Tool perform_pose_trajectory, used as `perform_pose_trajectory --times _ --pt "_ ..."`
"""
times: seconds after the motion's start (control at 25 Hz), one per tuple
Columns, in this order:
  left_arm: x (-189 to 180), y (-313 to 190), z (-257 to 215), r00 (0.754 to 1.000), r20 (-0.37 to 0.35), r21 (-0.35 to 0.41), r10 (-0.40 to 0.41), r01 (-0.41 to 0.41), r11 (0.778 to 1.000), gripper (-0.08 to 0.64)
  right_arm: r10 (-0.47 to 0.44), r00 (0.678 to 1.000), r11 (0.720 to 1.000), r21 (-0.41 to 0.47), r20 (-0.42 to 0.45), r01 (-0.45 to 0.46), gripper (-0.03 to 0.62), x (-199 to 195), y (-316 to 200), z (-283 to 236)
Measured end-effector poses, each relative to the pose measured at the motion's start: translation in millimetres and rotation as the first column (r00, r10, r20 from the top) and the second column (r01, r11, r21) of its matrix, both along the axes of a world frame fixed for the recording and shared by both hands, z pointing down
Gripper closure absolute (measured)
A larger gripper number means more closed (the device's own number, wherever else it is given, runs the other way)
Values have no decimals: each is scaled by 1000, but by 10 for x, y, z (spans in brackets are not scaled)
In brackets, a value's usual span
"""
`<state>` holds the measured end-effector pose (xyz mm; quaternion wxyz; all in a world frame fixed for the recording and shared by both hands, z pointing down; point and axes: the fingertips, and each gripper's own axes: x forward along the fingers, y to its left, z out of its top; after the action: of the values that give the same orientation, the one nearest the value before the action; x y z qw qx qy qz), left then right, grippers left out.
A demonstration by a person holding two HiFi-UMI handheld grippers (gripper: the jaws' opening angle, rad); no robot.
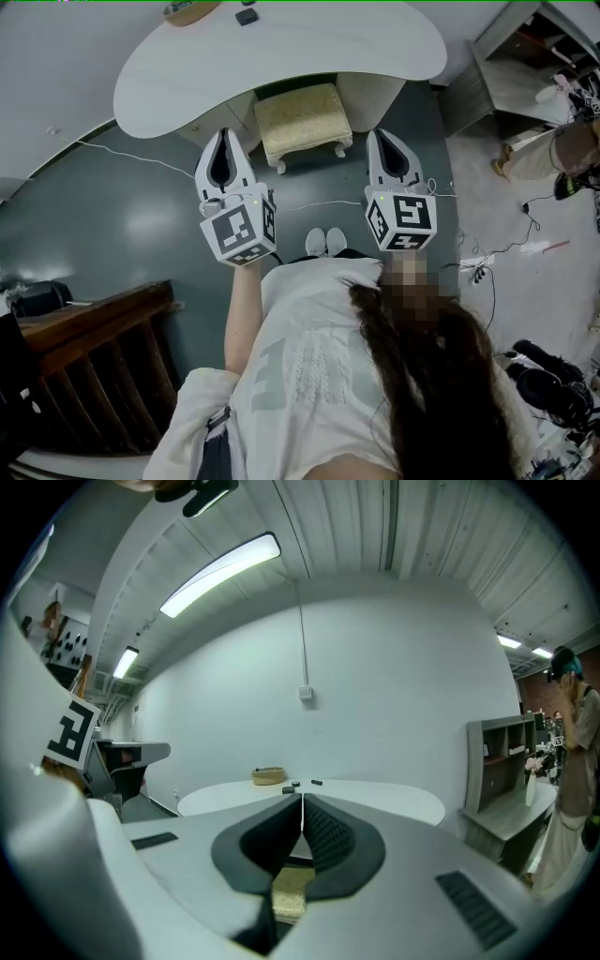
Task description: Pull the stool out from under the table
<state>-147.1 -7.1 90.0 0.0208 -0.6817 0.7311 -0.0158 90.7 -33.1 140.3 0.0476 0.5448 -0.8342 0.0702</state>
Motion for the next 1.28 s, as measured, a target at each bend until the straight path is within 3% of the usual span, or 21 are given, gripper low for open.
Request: perform_pose_trajectory --times 0.32,0.48,0.52,0.56,0.6,0.68,0.72,1.28 --pt "3 60 27 999 30 -8 -22 23 1000 532 -20 1000 1000 -23 -13 20 560 -11 -60 76" --pt "88 29 18 999 9 9 41 -41 999 531 -53 998 999 -3 17 53 560 -68 -56 12" --pt "114 10 5 998 2 17 57 -57 998 515 -63 997 998 4 33 63 560 -80 -63 -15" --pt "141 -14 -8 997 -11 26 75 -75 997 421 -74 996 997 9 49 74 551 -95 -73 -38" --pt "168 -39 -17 995 -28 34 93 -92 995 299 -85 994 996 10 62 85 490 -114 -86 -53" --pt "209 -72 -23 992 -50 45 117 -114 992 256 -95 993 995 8 76 94 287 -144 -119 -54" --pt "222 -76 -20 991 -52 47 121 -118 992 245 -90 993 996 6 79 89 266 -147 -135 -44" --pt "115 -115 107 993 -82 20 80 -79 997 238 -88 993 995 -37 83 92 258 -155 -216 79"
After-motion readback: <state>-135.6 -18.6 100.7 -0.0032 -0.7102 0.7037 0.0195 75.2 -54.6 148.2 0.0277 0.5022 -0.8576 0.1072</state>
